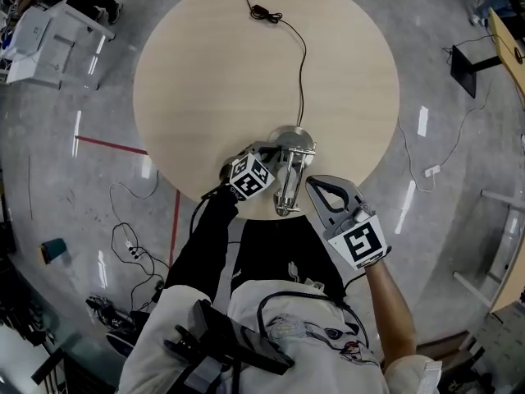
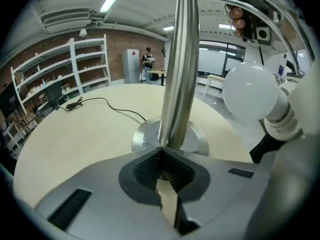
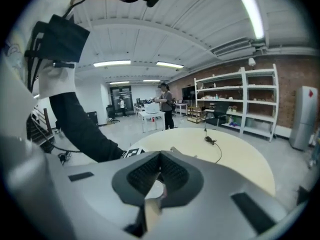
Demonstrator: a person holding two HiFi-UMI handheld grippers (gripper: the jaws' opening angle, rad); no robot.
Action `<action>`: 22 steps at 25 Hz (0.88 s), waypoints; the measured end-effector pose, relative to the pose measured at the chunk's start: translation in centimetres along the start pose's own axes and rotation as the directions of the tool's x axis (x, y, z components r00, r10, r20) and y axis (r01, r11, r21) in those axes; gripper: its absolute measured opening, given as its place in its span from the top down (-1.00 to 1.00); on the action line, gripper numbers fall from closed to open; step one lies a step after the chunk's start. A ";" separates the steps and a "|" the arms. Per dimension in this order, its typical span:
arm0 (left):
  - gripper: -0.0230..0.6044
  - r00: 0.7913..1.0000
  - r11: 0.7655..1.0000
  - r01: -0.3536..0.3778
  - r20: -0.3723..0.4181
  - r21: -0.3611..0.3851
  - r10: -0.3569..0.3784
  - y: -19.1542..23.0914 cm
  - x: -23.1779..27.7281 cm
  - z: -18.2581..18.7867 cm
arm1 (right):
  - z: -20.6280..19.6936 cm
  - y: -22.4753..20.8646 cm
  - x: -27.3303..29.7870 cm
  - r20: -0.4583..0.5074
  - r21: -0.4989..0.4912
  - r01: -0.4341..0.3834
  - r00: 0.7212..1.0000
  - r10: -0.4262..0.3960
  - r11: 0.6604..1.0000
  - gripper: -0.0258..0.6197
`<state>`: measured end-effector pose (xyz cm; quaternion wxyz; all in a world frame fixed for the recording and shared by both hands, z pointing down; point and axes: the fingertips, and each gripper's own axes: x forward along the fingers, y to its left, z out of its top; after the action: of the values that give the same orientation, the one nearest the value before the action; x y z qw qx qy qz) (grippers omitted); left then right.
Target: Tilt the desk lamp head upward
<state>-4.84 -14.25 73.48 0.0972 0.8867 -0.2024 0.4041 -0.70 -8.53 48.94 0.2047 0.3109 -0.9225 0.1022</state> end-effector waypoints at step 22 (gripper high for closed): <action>0.92 0.999 0.998 0.015 -0.033 0.059 -0.013 -0.4 0.3 -0.6 | -2.3 4.0 0.5 -0.161 -0.529 -0.347 0.937 0.310 0.775 0.62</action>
<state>-4.87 -13.76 74.09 0.0770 0.8839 -0.1825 0.4236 -2.74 -4.94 50.97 0.2937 0.0697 -0.9455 -0.1225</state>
